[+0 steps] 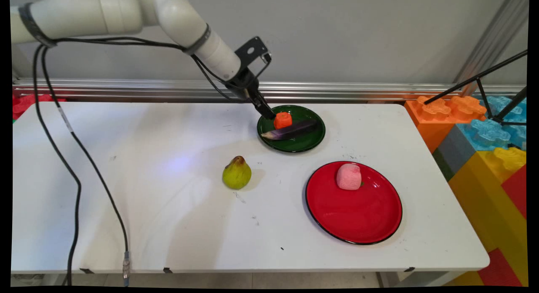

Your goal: Pick up the mandarin from the green plate

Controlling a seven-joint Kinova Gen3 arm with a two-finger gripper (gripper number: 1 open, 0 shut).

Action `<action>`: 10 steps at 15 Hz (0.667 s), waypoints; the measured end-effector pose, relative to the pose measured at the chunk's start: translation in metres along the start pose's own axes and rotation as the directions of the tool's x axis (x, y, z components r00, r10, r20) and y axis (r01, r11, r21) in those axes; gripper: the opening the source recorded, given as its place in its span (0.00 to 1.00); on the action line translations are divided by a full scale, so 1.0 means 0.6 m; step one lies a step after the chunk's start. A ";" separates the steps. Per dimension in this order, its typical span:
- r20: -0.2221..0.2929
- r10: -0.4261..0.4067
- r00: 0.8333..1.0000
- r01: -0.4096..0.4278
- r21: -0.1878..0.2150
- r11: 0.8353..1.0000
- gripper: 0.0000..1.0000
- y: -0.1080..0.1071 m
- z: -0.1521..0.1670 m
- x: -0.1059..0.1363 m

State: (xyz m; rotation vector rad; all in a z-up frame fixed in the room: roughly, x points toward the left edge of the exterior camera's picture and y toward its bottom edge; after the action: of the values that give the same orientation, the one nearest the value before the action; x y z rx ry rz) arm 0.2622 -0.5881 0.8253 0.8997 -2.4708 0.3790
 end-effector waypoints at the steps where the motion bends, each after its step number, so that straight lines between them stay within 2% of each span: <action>1: -0.003 0.002 1.000 -0.002 0.000 1.000 1.00 -0.001 0.012 0.001; 10: -0.035 0.022 0.999 -0.022 -0.012 1.000 1.00 -0.010 0.082 0.008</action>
State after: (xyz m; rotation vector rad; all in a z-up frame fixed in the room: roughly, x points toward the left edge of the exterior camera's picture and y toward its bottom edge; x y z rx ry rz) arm 0.2461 -0.6152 0.7866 0.8544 -2.4501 0.3831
